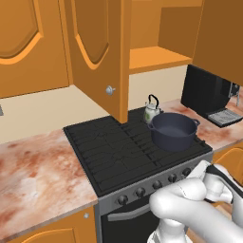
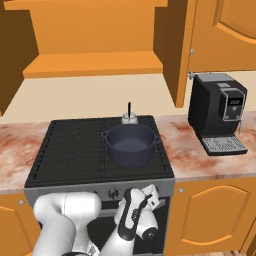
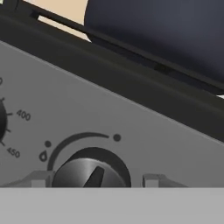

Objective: Pick the kettle from the cabinet and place it on a stove burner. Then pick the pot from the counter and place it on another stove burner. Finally, turn both burners on.

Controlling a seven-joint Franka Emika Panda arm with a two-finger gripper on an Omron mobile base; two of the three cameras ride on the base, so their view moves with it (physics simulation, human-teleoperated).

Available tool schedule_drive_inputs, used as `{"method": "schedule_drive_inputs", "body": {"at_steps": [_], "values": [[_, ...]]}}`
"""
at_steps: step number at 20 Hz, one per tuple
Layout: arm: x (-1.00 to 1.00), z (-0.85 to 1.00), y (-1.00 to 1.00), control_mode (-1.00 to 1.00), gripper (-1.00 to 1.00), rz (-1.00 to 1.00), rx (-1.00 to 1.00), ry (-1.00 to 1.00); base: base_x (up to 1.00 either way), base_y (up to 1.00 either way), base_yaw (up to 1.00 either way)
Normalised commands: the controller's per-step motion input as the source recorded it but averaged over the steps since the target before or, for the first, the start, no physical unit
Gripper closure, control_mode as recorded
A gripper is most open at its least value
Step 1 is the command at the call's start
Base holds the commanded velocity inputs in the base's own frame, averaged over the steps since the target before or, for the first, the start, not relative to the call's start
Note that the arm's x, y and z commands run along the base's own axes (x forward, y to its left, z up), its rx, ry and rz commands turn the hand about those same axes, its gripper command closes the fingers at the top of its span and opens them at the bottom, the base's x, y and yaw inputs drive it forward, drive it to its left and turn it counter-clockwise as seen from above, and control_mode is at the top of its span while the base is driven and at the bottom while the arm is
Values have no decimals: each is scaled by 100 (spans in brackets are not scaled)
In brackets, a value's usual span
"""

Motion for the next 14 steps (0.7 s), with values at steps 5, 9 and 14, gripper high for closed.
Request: {"method": "schedule_drive_inputs", "body": {"at_steps": [5,9,14], "values": [[5,0,2,-100,100,0,0,-4,0,0,0],[-2,0,0,-100,100,0,-2,-7,0,0,0],[-9,0,0,-100,100,0,-9,-5,0,0,0]]}}
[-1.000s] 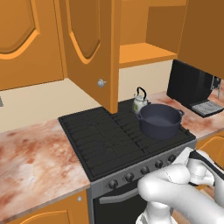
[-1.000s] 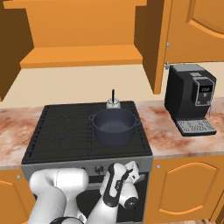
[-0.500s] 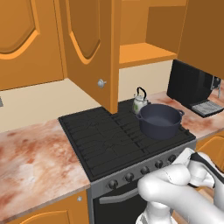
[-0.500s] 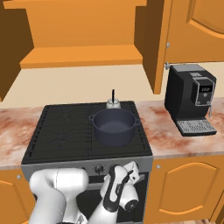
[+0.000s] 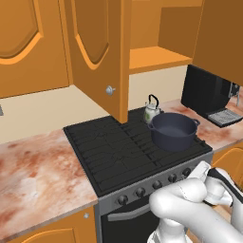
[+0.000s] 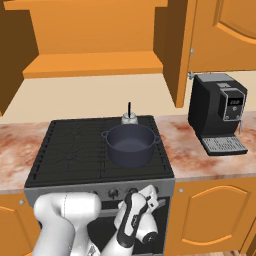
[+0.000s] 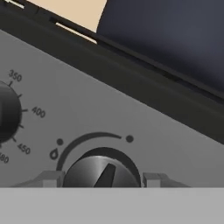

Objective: Pick the kettle from the cabinet and place it on a stove burner. Then pick the pot from the counter and place it on another stove burner. Finally, turn both burners on.

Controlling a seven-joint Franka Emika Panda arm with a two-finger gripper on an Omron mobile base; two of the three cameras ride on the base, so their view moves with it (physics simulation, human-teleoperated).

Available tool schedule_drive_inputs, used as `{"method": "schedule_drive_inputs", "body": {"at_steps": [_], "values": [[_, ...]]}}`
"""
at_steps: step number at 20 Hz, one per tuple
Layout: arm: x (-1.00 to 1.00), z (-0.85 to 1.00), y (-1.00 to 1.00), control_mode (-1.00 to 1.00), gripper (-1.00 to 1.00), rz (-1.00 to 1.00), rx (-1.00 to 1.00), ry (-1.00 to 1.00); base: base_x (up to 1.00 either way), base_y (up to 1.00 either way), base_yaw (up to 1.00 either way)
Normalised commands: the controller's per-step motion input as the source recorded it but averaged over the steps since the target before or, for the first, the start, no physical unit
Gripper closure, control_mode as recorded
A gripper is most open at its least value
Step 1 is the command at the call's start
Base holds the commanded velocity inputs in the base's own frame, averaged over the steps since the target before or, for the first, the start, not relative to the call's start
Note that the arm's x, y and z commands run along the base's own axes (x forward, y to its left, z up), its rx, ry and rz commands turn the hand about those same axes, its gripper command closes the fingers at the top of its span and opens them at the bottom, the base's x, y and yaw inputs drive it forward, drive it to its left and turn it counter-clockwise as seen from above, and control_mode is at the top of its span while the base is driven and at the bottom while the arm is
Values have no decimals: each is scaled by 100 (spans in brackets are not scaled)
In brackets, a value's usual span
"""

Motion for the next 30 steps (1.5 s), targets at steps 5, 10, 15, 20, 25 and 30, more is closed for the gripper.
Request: {"method": "schedule_drive_inputs", "body": {"at_steps": [5,10,15,20,25,30], "values": [[-5,0,0,-100,100,0,-17,-1,0,0,0],[0,0,0,-100,100,0,-16,0,0,0,0],[0,0,0,-100,100,0,-16,0,0,0,0],[0,0,0,-100,100,0,-18,-1,0,0,0],[0,0,0,-100,100,0,-20,0,0,0,0],[0,0,0,-100,100,0,-21,-2,0,0,0]]}}
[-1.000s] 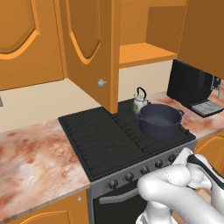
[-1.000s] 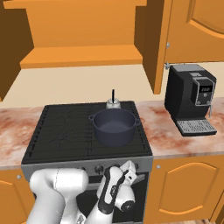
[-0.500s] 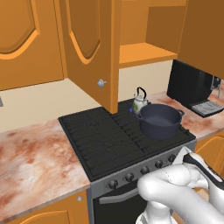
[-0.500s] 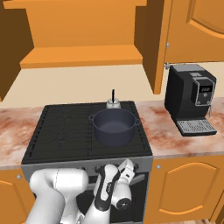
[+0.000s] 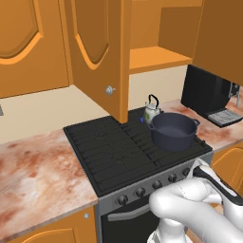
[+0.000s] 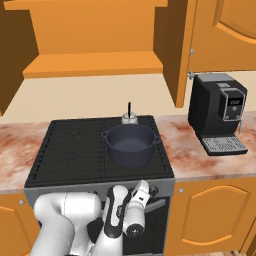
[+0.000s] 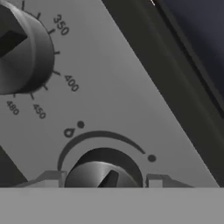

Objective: Pick the kettle from the cabinet and place it on a stove burner. Then pick the pot from the counter and place it on another stove burner. Finally, turn both burners on.

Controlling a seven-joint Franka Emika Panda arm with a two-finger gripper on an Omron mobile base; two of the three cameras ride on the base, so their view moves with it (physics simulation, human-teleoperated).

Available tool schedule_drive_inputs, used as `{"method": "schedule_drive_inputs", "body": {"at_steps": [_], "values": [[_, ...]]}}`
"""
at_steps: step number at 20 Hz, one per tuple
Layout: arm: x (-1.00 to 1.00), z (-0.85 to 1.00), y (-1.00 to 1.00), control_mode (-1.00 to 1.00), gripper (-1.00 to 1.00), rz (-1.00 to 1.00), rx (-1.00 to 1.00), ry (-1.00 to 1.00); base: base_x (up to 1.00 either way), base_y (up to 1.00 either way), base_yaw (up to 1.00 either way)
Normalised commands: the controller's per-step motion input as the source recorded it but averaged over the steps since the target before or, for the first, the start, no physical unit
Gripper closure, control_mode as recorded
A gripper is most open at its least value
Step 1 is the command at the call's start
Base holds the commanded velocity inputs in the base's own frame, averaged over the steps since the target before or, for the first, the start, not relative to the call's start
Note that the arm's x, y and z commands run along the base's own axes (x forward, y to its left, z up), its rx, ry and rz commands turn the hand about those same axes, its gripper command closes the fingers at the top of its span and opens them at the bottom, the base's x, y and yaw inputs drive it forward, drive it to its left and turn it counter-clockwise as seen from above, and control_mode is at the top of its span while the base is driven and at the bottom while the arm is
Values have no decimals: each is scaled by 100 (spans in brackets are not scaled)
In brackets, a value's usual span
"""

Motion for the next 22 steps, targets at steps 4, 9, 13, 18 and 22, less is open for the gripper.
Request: {"method": "schedule_drive_inputs", "body": {"at_steps": [4,9,13,18,22], "values": [[0,0,0,-100,100,0,-21,-2,0,0,0],[0,0,0,-100,100,1,-23,-3,0,0,0],[0,0,0,-100,100,1,-23,-3,0,0,0],[0,0,0,-100,100,1,-23,-5,0,0,0],[-1,0,0,-100,100,1,-23,-6,0,0,0]]}}
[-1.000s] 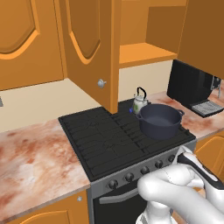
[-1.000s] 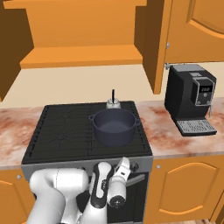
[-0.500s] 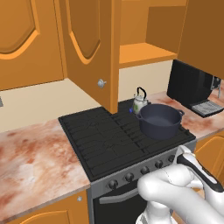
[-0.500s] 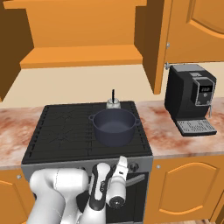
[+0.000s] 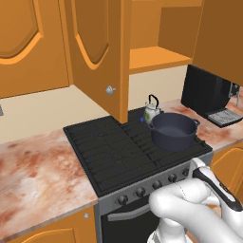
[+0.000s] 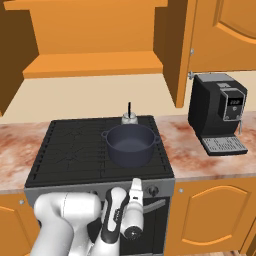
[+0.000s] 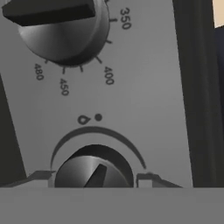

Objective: Pick the kettle from the cabinet and place it on a stove burner. Then pick the pot from the counter and place it on another stove burner. Finally, turn both burners on.

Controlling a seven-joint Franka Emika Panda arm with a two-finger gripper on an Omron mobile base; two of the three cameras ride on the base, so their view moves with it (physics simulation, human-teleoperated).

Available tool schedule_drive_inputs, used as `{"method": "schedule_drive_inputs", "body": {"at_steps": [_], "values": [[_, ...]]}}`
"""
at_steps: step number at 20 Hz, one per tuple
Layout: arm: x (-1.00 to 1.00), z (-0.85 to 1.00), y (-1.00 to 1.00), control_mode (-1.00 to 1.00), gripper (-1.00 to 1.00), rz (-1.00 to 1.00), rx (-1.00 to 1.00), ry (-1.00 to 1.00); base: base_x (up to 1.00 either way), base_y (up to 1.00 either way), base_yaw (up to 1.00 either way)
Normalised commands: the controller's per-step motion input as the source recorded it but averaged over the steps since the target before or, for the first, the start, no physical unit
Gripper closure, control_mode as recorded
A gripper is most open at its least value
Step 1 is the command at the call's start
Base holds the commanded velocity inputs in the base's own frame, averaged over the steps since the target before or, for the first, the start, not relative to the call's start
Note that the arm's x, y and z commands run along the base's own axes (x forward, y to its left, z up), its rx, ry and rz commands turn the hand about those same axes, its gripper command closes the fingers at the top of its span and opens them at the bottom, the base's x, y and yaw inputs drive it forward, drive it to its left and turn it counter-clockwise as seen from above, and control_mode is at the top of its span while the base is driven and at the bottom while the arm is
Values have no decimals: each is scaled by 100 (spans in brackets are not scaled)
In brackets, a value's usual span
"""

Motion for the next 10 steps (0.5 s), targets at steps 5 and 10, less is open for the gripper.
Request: {"method": "schedule_drive_inputs", "body": {"at_steps": [5,10], "values": [[-1,0,0,-100,100,0,-23,-8,0,0,0],[-1,0,0,-100,100,0,-20,-4,0,0,0]]}}
